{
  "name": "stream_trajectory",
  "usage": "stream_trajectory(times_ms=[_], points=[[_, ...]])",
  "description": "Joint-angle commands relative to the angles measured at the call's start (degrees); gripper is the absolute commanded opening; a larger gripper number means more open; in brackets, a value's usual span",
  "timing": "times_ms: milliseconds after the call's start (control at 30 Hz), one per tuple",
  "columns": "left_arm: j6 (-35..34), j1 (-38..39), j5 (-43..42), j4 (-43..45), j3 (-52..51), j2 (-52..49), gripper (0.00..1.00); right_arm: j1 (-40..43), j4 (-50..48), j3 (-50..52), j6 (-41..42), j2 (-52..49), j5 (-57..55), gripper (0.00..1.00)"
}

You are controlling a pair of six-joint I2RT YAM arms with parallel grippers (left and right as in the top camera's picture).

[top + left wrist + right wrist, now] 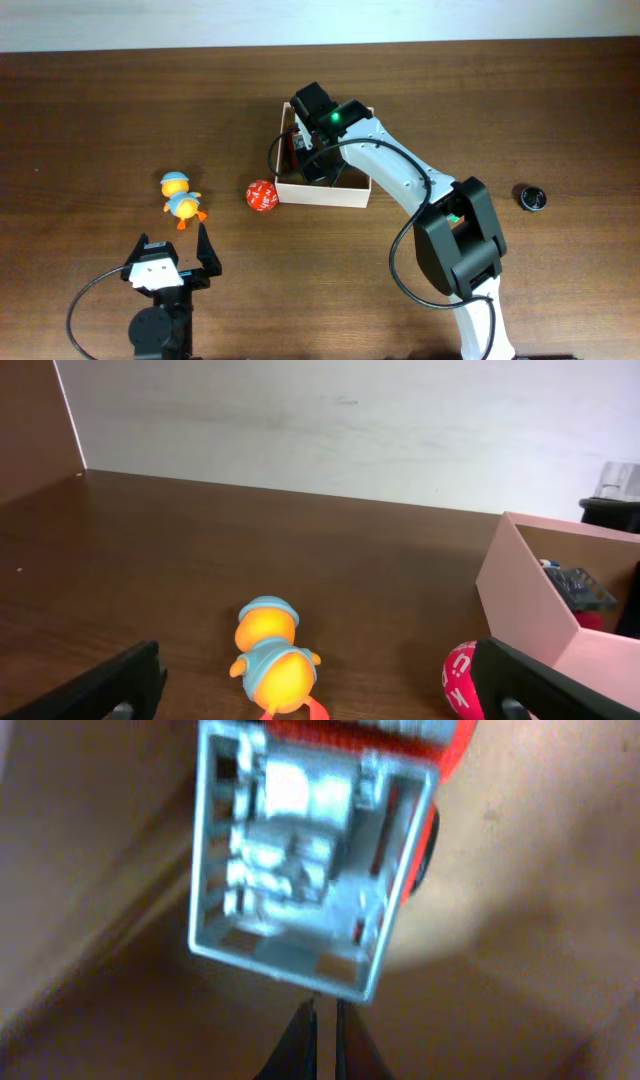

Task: Pack container
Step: 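Open the right gripper to release the truck in the box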

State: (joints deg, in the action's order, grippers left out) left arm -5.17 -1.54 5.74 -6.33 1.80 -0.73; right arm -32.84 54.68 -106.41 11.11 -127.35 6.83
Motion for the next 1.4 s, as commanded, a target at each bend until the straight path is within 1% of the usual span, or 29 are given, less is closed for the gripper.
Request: stream_trajectory(times_ms=[0, 300, 600, 767, 1033, 1133, 1367], points=[[0.92, -0.28, -0.98, 0.13, -0.37, 0.35, 0.99, -0.63, -1.60, 0.35, -0.39, 0.35, 0.98, 0.04], [0.90, -0.28, -0.98, 0.13, -0.37, 0.35, 0.99, -0.72, -5.84, 0.35, -0.37, 0.35, 3.72, 0.04], [0.90, -0.28, -0.98, 0.13, -0.37, 0.35, 0.99, -3.23, -10.45, 0.35, -0.35, 0.35, 3.72, 0.04], [0.90, -0.28, -0.98, 0.13, -0.37, 0.35, 0.99, -4.09, -11.45, 0.35, -0.37, 0.35, 3.48, 0.04], [0.92, -0.28, -0.98, 0.13, -0.37, 0.35, 0.99, -3.78, -7.39, 0.35, -0.44, 0.35, -0.04, 0.04], [0.92, -0.28, -0.98, 0.13, -0.37, 0.35, 0.99, -3.80, -5.31, 0.35, -1.68, 0.35, -0.92, 0.04], [0.90, -0.28, -0.98, 0.13, -0.37, 0.35, 0.99, -3.17, -0.96, 0.35, -1.68, 0.35, -12.28, 0.04]])
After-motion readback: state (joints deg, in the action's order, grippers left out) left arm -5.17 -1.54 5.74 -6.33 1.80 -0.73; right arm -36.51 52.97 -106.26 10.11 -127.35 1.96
